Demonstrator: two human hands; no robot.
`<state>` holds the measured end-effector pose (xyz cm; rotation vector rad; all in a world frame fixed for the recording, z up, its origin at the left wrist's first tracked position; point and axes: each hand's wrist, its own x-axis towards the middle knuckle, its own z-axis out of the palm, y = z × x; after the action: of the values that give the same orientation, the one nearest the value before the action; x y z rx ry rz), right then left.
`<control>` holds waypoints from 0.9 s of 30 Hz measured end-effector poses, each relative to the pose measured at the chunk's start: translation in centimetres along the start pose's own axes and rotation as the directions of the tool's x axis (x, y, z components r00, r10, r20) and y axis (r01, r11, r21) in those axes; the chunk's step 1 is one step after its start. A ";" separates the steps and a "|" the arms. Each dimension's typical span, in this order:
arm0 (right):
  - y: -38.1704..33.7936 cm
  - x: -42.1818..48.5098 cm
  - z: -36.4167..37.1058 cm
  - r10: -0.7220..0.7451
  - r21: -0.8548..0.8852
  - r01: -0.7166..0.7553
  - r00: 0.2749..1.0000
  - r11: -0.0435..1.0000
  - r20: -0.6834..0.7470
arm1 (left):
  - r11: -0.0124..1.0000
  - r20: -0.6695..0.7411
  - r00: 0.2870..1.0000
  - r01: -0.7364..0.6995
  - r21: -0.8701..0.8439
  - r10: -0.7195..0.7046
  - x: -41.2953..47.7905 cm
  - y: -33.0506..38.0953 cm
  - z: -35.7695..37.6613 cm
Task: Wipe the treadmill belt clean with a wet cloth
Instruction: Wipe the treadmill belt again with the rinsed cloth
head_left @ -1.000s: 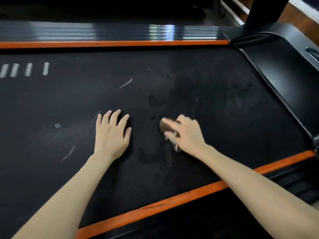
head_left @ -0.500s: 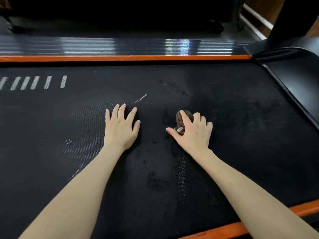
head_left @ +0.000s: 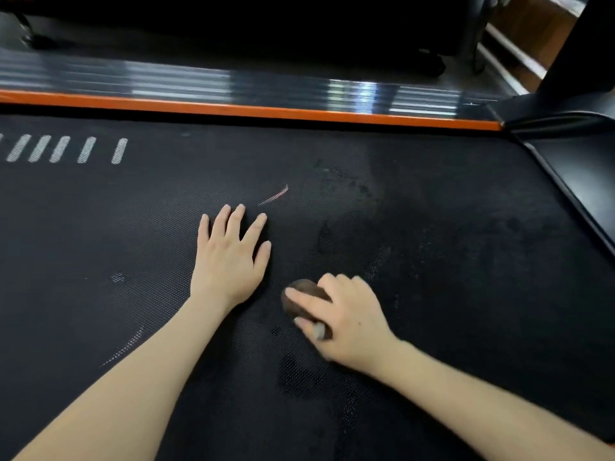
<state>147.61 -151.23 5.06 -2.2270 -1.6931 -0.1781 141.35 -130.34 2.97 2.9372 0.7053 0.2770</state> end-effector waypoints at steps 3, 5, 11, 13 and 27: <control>7.4 3.6 -0.2 0.218 -0.193 -0.238 0.969 0.952 -0.117 | 1.000 0.000 1.000 0.006 -0.001 -0.006 -0.1 0.0 0.1; 12.4 6.2 -1.0 0.543 -0.235 -0.579 0.815 0.781 -0.204 | 1.000 -0.004 1.000 0.012 -0.003 -0.012 0.0 0.0 0.2; 14.9 7.8 -0.5 0.689 -0.262 -0.726 0.687 0.636 -0.231 | 0.998 -0.004 1.000 0.021 -0.066 -0.021 0.4 -0.2 -0.5; 15.4 7.5 -0.3 0.668 -0.260 -0.712 0.702 0.653 -0.247 | 0.999 -0.031 1.000 -0.004 -0.050 0.002 1.7 -0.7 -1.1; 17.9 14.9 0.7 0.713 -0.260 -0.745 0.666 0.615 -0.219 | 0.999 -0.028 0.999 0.045 -0.020 -0.046 8.0 -3.9 1.2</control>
<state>168.80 -141.60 5.51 -2.9102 -0.5939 -0.3702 146.86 -123.29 2.39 2.8997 0.7679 0.3196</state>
